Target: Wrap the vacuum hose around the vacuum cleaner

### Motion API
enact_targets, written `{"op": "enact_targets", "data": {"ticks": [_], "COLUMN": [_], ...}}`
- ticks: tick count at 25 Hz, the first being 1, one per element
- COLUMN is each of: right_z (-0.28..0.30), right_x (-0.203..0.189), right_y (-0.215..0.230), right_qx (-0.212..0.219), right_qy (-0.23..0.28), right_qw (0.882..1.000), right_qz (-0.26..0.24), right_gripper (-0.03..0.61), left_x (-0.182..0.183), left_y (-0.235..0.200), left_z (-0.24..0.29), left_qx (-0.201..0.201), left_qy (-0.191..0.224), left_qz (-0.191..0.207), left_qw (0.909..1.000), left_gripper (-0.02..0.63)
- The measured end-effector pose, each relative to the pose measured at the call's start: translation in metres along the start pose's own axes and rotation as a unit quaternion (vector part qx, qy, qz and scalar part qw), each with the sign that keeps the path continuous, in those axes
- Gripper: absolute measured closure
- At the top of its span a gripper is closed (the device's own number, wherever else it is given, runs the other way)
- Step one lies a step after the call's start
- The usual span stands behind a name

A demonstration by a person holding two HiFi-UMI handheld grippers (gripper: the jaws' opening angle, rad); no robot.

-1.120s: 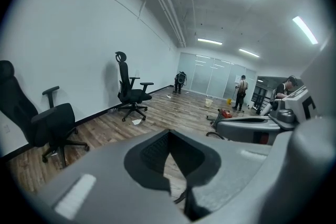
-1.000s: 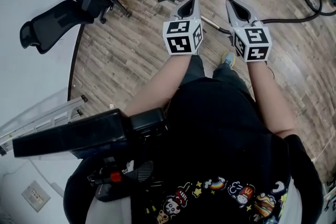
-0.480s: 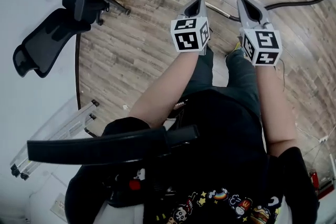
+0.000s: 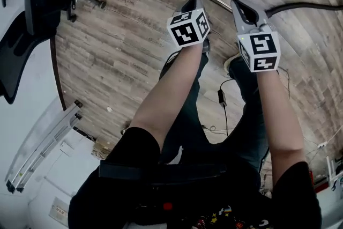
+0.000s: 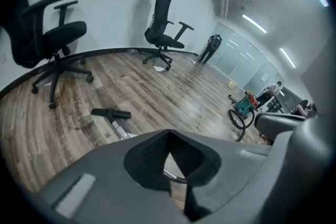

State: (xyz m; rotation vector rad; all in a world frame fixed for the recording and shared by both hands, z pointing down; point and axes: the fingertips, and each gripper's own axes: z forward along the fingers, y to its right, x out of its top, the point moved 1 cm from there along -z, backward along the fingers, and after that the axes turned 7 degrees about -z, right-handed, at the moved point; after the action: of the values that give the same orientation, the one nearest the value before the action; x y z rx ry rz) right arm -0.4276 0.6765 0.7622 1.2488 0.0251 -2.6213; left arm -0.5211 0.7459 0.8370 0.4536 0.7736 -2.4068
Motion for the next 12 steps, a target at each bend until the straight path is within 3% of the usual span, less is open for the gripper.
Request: {"op": "enact_targets", "data": {"ticks": [6, 11, 12], "right_z": [0.114, 0.195, 0.208], "right_x": [-0.13, -0.218, -0.23], "right_y": [0.0, 0.009, 0.011], "right_qx": [0.03, 0.029, 0.031], "right_qy": [-0.026, -0.039, -0.04], "right_qw": [0.999, 0.999, 0.999], "right_qz": [-0.021, -0.022, -0.021], "right_gripper": [0.557, 0.557, 0.557], "left_x": [-0.103, -0.171, -0.178], "left_y": [-0.095, -0.148, -0.159], "left_z": [0.146, 0.242, 0.255], "left_qx": [0.042, 0.073, 0.077], "left_qy": [-0.026, -0.034, -0.027], "left_qz": [-0.075, -0.175, -0.198], "left_qw": [0.996, 0.9812, 0.9769], "left_gripper": [0.614, 0.612, 0.583]}}
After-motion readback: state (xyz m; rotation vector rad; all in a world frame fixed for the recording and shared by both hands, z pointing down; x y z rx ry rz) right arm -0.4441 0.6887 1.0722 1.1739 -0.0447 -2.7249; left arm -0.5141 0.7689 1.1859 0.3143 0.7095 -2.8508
